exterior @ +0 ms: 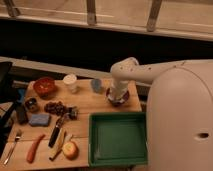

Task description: Wipe purple bowl with towel

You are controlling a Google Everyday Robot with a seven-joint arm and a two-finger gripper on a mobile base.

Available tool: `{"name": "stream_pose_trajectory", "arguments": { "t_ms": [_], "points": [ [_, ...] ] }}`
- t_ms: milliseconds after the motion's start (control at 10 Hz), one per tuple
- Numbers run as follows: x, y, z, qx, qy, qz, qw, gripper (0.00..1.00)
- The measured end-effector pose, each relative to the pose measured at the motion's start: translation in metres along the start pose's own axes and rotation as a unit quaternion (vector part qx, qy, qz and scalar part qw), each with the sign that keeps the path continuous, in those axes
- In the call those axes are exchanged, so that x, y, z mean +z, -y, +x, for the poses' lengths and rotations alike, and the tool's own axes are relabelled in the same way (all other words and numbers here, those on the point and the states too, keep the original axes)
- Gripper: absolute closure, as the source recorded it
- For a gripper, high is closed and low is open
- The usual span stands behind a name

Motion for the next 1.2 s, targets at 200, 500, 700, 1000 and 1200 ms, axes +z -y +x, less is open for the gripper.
{"name": "stream_pose_trajectory", "arguments": {
  "t_ms": [200, 500, 700, 1000, 1200],
  "points": [
    [-0.003, 0.005, -0.045, 0.005, 0.011, 0.009, 0.9999, 1.0],
    [-0.003, 0.006, -0.071, 0.007, 0.014, 0.012, 0.9998, 1.0],
    [-0.003, 0.006, -0.071, 0.007, 0.012, 0.011, 0.9998, 1.0],
    [0.005, 0.029, -0.057, 0.048, 0.0, 0.026, 0.9985, 1.0],
    [-0.002, 0.071, -0.058, 0.093, 0.014, 0.069, 0.9932, 1.0]
  ]
}}
